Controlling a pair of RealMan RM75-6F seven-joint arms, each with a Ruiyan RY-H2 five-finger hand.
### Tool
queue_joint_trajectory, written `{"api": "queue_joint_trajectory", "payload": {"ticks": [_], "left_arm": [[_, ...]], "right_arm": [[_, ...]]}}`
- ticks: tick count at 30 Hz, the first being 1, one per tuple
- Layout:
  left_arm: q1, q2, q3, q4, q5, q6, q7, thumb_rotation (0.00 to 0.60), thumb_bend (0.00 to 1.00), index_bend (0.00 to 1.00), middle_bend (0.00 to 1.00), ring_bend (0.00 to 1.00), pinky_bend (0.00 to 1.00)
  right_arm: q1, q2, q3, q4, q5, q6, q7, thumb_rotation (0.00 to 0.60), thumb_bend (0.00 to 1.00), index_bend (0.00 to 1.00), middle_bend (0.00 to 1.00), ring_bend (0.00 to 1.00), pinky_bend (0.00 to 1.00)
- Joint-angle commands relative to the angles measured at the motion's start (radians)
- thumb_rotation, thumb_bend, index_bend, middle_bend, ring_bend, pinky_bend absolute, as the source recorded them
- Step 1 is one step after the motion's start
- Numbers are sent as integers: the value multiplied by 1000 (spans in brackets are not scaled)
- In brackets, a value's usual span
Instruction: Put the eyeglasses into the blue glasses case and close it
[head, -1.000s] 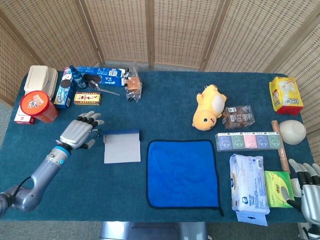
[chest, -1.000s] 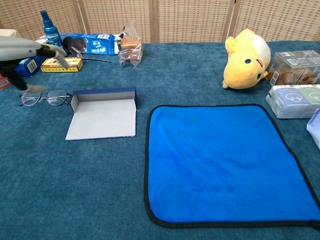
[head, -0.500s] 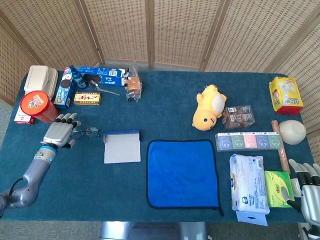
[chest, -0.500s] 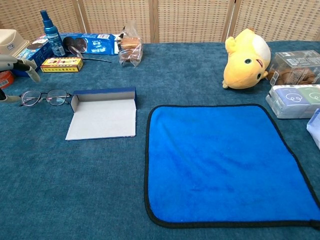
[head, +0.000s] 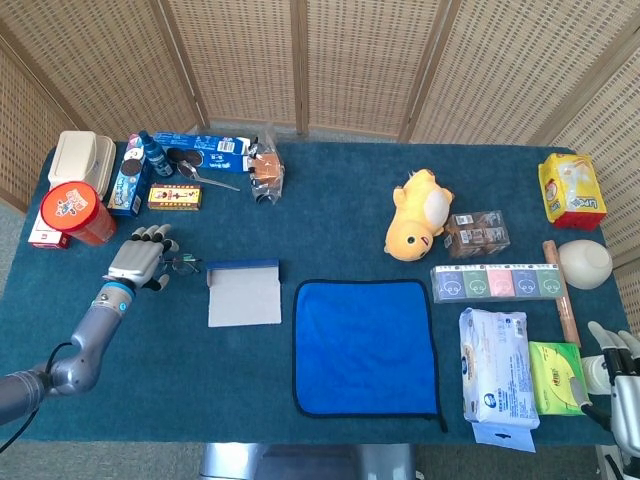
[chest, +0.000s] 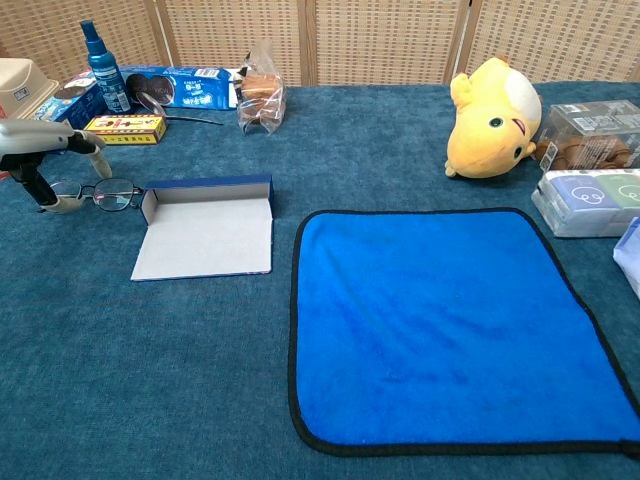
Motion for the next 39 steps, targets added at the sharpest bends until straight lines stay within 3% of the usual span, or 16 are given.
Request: {"api": "queue_joint_trajectory", "payload": {"ticks": [1, 17, 39], "left_arm": [[-5, -14, 1, 18, -9, -6, 1, 600, 353, 263, 26, 0, 30], [-15, -36, 8, 44, -14, -21, -4, 600, 347, 392, 74, 0, 41], [7, 7, 22, -14, 7, 10, -17, 600, 344, 578, 195, 0, 48]], "right_arm": [[-4, 3, -1, -1, 2, 4, 3, 568, 307, 148, 240, 187, 142], [-16, 9, -3, -7, 1, 19, 10, 568, 305, 147, 240, 187, 144], [-26, 13, -3, -9, -10, 37, 20, 567, 296, 142, 240, 187, 148]]}}
